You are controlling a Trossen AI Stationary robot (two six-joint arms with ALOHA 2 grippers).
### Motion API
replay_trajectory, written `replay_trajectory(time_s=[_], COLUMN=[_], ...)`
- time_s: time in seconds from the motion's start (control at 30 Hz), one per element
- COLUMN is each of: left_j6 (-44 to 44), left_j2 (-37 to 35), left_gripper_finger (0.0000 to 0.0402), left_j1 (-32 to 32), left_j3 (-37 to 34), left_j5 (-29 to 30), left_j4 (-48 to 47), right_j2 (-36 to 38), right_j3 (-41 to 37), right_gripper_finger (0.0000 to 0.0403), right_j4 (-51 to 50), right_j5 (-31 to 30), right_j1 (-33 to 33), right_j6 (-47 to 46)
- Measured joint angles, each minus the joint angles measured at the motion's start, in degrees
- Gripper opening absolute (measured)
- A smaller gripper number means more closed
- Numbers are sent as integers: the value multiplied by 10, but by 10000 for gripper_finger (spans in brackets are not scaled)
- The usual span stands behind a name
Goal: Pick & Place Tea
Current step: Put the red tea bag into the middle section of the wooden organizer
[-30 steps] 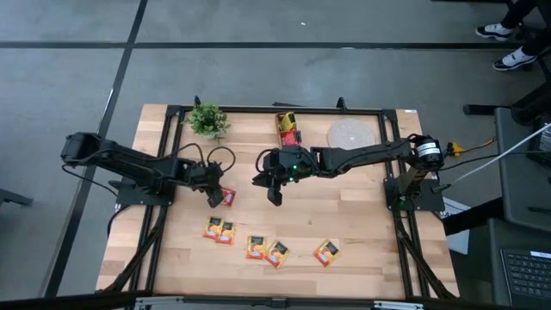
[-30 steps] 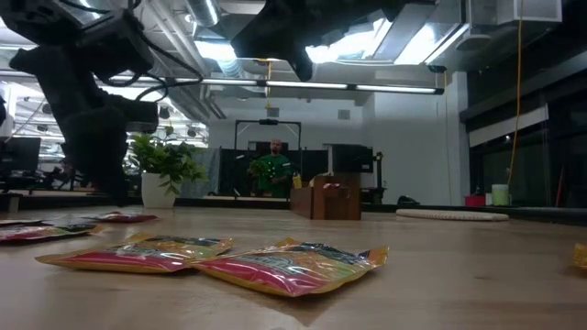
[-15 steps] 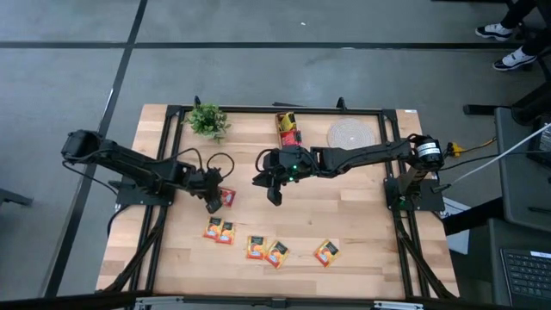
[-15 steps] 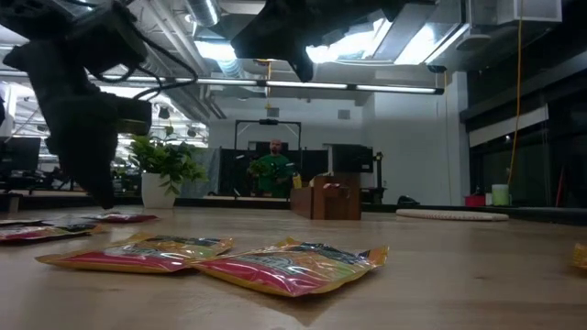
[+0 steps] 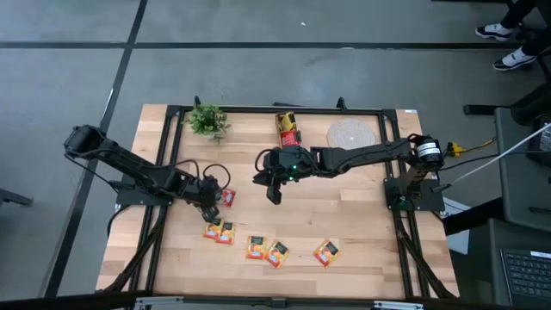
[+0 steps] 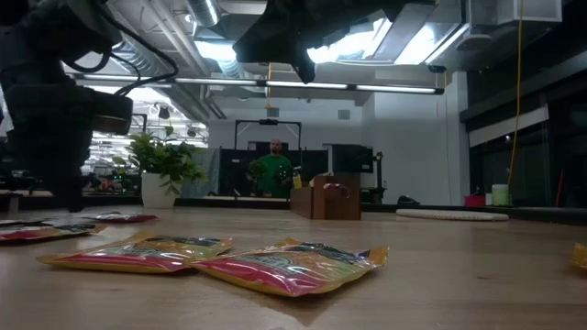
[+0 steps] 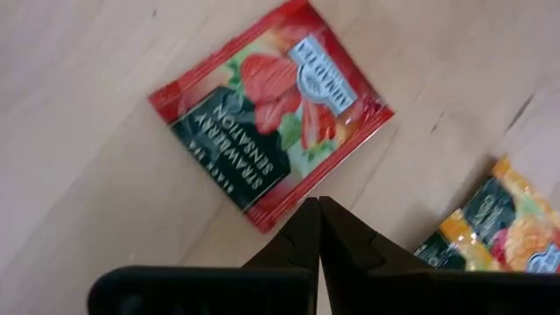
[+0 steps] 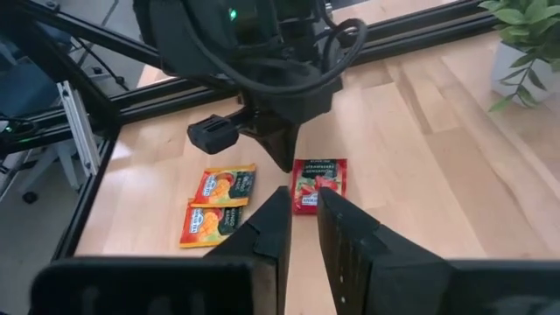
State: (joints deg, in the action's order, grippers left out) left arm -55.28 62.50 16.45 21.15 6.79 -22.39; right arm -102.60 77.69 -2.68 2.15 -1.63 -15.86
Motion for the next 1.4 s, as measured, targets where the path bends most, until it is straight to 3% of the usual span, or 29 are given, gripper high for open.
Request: replay_trajectory(time_s=[0.37, 0.67, 0.83, 1.4], left_j6=[-10, 33, 56, 101], left_j2=[0, -1, 0, 0], left_gripper_finger=[1, 2, 1, 1], left_j1=[4, -5, -27, -66], left_j3=[3, 48, 48, 48], left_j5=[10, 29, 8, -31], left_j4=[-37, -95, -123, -91], right_j2=[0, 0, 0, 0], right_j3=[0, 0, 0, 0], right_gripper_finger=[61, 61, 61, 61], right_j4=[0, 0, 0, -1], right_j5=[-2, -2, -1, -1], right_j1=[0, 1, 6, 12], right_j6=[-1, 0, -1, -2])
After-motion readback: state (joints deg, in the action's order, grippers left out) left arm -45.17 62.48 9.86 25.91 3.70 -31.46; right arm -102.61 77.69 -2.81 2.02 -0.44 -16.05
